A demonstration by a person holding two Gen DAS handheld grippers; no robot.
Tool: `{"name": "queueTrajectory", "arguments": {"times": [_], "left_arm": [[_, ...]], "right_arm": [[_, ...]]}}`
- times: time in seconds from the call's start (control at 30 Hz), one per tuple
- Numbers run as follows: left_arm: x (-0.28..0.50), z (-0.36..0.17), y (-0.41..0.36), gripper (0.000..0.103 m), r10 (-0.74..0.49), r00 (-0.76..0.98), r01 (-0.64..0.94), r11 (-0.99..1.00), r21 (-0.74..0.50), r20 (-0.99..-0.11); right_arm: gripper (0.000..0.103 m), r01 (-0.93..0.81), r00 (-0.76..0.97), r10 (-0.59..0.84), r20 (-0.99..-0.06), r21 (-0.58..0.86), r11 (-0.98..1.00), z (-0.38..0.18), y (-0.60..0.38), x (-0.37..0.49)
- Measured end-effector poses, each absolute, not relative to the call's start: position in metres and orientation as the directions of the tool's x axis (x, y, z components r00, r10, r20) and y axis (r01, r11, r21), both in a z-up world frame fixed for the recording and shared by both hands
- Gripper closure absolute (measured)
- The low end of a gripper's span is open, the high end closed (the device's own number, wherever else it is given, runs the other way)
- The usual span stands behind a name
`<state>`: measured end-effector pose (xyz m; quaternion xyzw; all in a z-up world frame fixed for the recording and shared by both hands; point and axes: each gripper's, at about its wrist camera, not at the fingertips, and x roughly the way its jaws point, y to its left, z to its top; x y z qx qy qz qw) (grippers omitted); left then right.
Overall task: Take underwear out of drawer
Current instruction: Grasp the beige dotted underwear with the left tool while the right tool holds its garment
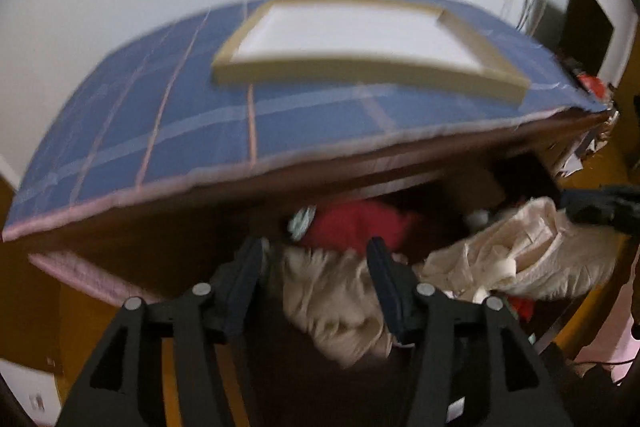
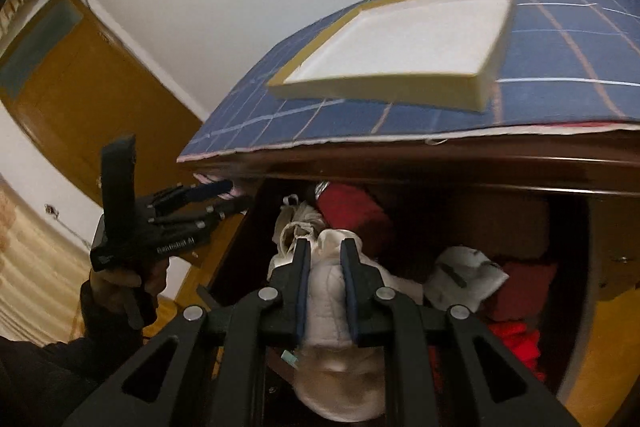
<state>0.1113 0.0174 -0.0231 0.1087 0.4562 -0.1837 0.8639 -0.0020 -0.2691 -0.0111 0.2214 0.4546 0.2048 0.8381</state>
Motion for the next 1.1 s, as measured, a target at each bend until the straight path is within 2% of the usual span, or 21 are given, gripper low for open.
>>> {"name": "queueTrajectory", "arguments": {"times": [0.27, 0.37, 0.43, 0.5, 0.57, 0.6, 0.67, 0.7, 0.8, 0.83, 0.9, 1.0, 1.03, 1.07, 1.1], "left_arm": [[0.131, -0.078, -0.006, 0.044, -0.157, 0.364, 0.372, 0.928, -0.012, -0.918], [0.139, -0.098, -0.013, 0.031, -0.114, 0.313, 0.347, 0.938, 0.002, -0.943], [0.141, -0.107, -0.016, 0.022, -0.087, 0.288, 0.353, 0.935, 0.021, -0.954], [0.143, -0.115, -0.014, 0.017, -0.081, 0.263, 0.344, 0.939, 0.015, -0.962], [0.143, -0.115, -0.013, 0.016, -0.085, 0.271, 0.340, 0.940, 0.013, -0.959], [0.144, -0.115, -0.014, 0.016, -0.085, 0.276, 0.339, 0.941, 0.014, -0.958], [0.141, -0.113, -0.013, 0.025, -0.098, 0.304, 0.334, 0.942, 0.009, -0.947], [0.140, -0.114, -0.015, 0.037, -0.093, 0.309, 0.349, 0.937, 0.022, -0.947], [0.133, -0.114, -0.020, 0.049, -0.063, 0.340, 0.392, 0.916, 0.080, -0.938], [0.132, -0.114, -0.021, 0.063, -0.078, 0.336, 0.405, 0.912, 0.070, -0.939], [0.129, -0.115, -0.022, 0.065, -0.111, 0.316, 0.414, 0.910, 0.032, -0.942], [0.130, -0.110, -0.017, 0.076, -0.156, 0.322, 0.389, 0.921, -0.020, -0.934], [0.131, -0.109, -0.014, 0.081, -0.167, 0.327, 0.385, 0.922, -0.031, -0.930], [0.130, -0.107, -0.012, 0.083, -0.178, 0.333, 0.384, 0.923, -0.039, -0.926], [0.127, -0.104, -0.009, 0.089, -0.190, 0.339, 0.391, 0.919, -0.046, -0.921]], "right_arm": [[0.084, -0.185, 0.350, 0.549, -0.759, 0.518, 0.835, -0.047, -0.241, -0.002], [0.082, -0.193, 0.324, 0.546, -0.772, 0.512, 0.837, -0.049, -0.243, -0.002], [0.072, -0.197, 0.311, 0.537, -0.784, 0.499, 0.844, -0.047, -0.244, -0.002], [0.048, -0.209, 0.307, 0.521, -0.797, 0.477, 0.853, -0.044, -0.244, 0.001], [0.039, -0.222, 0.311, 0.502, -0.807, 0.451, 0.864, -0.041, -0.244, 0.005], [0.039, -0.231, 0.307, 0.493, -0.814, 0.439, 0.868, -0.041, -0.244, 0.008], [0.039, -0.240, 0.285, 0.476, -0.832, 0.419, 0.876, -0.044, -0.244, 0.015], [0.039, -0.239, 0.274, 0.455, -0.847, 0.398, 0.886, -0.048, -0.243, 0.019], [0.039, -0.249, 0.222, 0.393, -0.892, 0.338, 0.908, -0.061, -0.241, 0.026], [0.039, -0.265, 0.193, 0.380, -0.905, 0.325, 0.908, -0.067, -0.238, 0.027], [0.039, -0.311, 0.142, 0.322, -0.936, 0.267, 0.912, -0.081, -0.227, 0.028], [0.039, -0.348, 0.136, 0.244, -0.960, 0.184, 0.919, -0.093, -0.215, 0.029], [0.042, -0.347, 0.133, 0.253, -0.958, 0.194, 0.918, -0.095, -0.215, 0.029], [0.053, -0.345, 0.133, 0.262, -0.956, 0.203, 0.916, -0.096, -0.215, 0.029], [0.059, -0.348, 0.133, 0.268, -0.954, 0.209, 0.914, -0.095, -0.214, 0.028]]}}
